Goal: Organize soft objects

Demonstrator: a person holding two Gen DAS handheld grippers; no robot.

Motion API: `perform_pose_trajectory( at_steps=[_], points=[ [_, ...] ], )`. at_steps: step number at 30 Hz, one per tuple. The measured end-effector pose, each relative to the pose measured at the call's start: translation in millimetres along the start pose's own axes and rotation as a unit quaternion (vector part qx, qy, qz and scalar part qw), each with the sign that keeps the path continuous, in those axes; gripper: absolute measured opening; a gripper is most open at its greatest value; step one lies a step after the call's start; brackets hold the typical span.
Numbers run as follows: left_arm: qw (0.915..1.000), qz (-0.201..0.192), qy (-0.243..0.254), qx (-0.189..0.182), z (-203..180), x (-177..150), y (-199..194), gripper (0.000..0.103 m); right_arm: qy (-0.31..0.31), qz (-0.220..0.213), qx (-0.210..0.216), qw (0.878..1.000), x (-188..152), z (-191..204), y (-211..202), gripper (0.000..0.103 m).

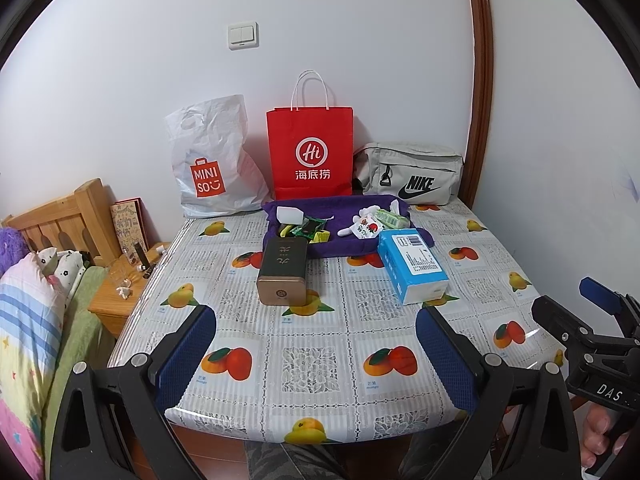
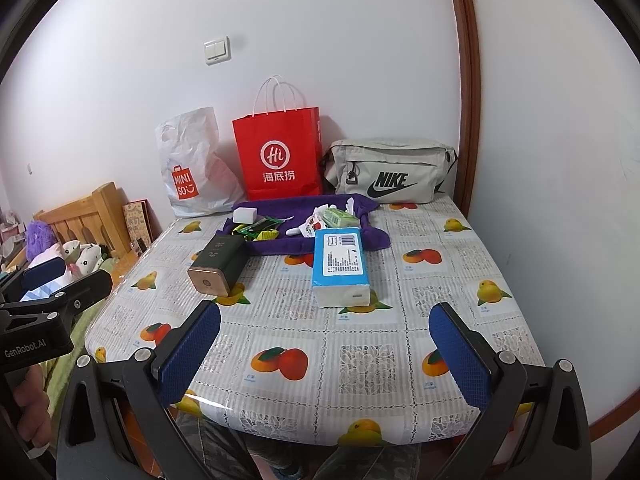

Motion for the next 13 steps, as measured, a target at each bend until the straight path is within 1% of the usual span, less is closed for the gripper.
perform_pose_trajectory(
  at_steps=[13],
  points=[
    [1.0, -0.002, 0.0, -0.002, 1.9, 0.1, -1.3, 0.101, -0.003, -0.001, 0.0, 1.0, 0.1, 2.2, -0.4, 0.103]
  ],
)
Point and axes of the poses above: each gripper's, at about its wrist camera, not at the fingertips, and y roughly the way its jaws point, z to its left, x to its top, the point moved 4 cm from there along y, roughly the way its jaws point, and after that the axes turned 4 degrees about -y, right-handed, at the moved point
